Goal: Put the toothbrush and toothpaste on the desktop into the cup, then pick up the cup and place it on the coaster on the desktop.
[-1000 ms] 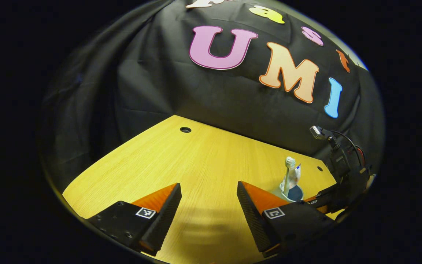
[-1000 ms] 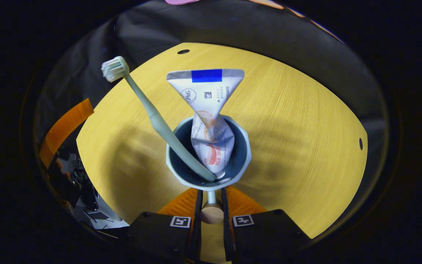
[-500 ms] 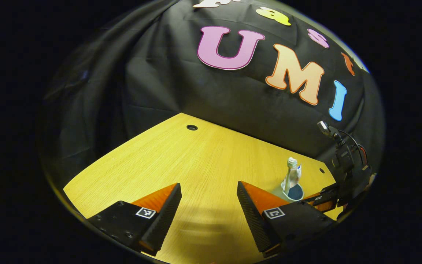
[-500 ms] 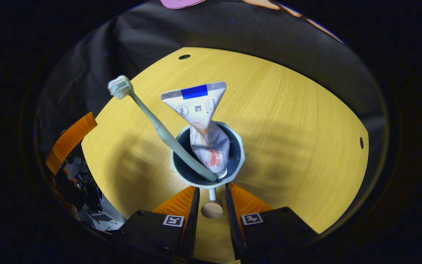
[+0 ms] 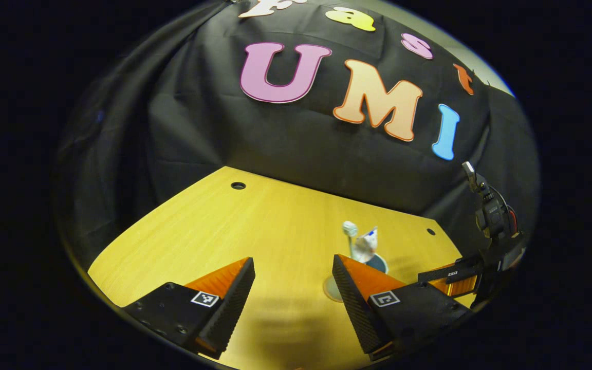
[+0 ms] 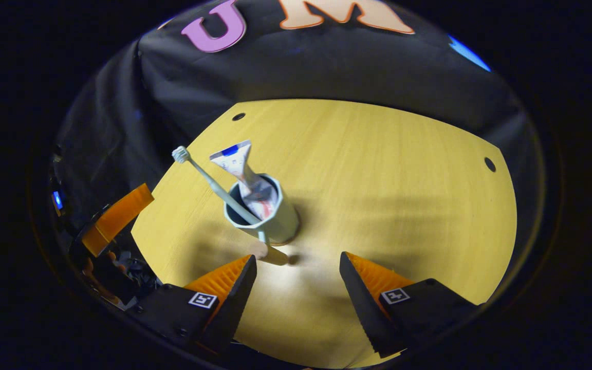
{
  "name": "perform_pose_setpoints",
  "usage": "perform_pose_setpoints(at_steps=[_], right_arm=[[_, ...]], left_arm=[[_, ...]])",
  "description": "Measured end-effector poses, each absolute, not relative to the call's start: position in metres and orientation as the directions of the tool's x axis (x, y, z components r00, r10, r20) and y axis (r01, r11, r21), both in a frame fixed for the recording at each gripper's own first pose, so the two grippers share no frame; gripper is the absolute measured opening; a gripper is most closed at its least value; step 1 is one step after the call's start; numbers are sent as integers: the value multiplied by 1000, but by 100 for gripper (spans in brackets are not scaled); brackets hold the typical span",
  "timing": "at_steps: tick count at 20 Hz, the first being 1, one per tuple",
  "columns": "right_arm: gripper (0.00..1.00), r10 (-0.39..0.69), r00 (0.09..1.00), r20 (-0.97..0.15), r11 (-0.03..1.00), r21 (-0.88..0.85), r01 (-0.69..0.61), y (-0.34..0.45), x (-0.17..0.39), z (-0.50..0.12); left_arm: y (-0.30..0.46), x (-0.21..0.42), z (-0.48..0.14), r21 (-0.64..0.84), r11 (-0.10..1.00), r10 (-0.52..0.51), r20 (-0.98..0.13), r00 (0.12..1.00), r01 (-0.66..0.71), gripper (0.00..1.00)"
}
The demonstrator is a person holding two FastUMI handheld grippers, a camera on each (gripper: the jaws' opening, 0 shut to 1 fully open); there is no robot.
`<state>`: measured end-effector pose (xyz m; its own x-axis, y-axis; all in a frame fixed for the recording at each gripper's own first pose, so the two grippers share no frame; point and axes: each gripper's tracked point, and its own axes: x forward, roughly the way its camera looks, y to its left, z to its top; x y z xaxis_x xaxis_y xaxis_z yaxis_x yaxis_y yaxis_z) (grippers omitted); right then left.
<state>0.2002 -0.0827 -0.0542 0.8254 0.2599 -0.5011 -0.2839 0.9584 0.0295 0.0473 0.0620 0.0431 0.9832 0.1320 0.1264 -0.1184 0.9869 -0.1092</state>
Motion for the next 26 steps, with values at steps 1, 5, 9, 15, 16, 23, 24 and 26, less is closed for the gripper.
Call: perform_pose_setpoints(at_steps=[1,5,9,15,16,23,24,26], right_arm=[[99,251,839,-482,964,46,-262,-96,195,-51],[95,196,904,-379,980,107,-167,-159,170,-28],[99,110,956,-271,985,158,-68,-226,138,-8],[99,61,996,-69,959,280,-39,-273,87,12],[94,54,997,-46,956,291,-38,-278,80,12],[99,35,999,42,951,306,-46,-308,51,20],[94,37,998,54,950,308,-52,-311,48,22],[99,52,996,75,950,305,-73,-314,41,27]], left_arm=[[50,45,45,-117,988,118,129,985,-103,90],[3,41,45,-109,992,69,125,990,-56,90],[-41,44,32,-89,996,17,90,996,-9,90],[-98,54,26,-39,998,-51,28,998,52,90],[-104,55,26,-27,998,-58,25,998,59,90],[-131,51,28,6,998,-59,32,998,59,90],[-132,47,28,4,998,-55,40,998,55,91],[-135,44,26,-3,999,-40,45,998,40,90]])
